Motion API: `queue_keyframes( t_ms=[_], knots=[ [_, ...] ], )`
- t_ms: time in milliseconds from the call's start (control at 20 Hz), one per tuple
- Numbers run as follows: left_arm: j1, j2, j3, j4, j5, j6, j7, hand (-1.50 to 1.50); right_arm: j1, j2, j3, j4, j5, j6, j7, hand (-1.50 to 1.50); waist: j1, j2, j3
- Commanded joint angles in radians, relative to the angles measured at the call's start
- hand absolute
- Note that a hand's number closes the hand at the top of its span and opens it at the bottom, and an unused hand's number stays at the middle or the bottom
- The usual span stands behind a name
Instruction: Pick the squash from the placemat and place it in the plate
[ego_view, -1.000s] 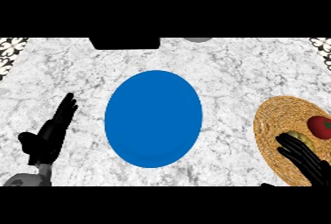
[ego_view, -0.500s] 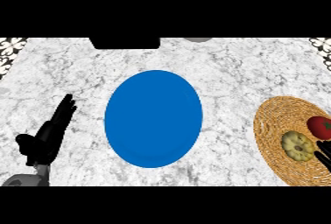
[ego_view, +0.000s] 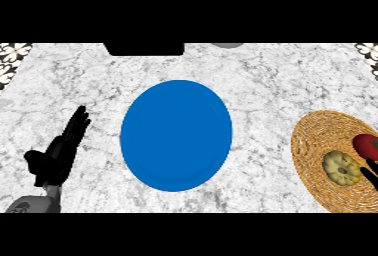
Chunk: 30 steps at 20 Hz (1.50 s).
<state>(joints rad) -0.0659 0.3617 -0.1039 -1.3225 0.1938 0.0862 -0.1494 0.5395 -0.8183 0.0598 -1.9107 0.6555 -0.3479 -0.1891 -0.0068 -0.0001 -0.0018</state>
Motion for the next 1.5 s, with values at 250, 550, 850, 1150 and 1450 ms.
queue_keyframes(
  t_ms=[250, 550, 850, 1150, 1450],
  knots=[
    [0.012, -0.055, -0.014, -0.035, -0.046, 0.019, 0.035, 0.00, -0.143, 0.077, 0.043, 0.051, 0.246, 0.154, 0.236, -1.50, 0.011, 0.001, 0.002],
    [0.028, -0.052, 0.026, -0.029, -0.052, -0.039, 0.009, 0.00, -0.242, 0.129, 0.021, 0.059, 0.268, 0.317, 0.267, -1.50, 0.010, 0.000, 0.002],
    [0.027, -0.064, 0.042, -0.064, -0.083, -0.049, 0.053, 0.00, -0.387, 0.246, 0.035, 0.285, 0.384, 0.267, 0.211, -1.50, 0.012, 0.001, 0.002],
    [0.012, -0.070, 0.108, 0.038, -0.084, -0.121, -0.037, 0.00, -0.398, 0.269, -0.045, 0.302, 0.427, 0.287, 0.176, -1.50, 0.006, 0.000, 0.002],
    [0.002, -0.101, 0.083, -0.025, -0.114, -0.076, 0.030, 0.00, -0.513, 0.288, 0.000, 0.499, 0.458, 0.321, 0.112, 1.50, 0.019, 0.002, 0.002]
  ],
)
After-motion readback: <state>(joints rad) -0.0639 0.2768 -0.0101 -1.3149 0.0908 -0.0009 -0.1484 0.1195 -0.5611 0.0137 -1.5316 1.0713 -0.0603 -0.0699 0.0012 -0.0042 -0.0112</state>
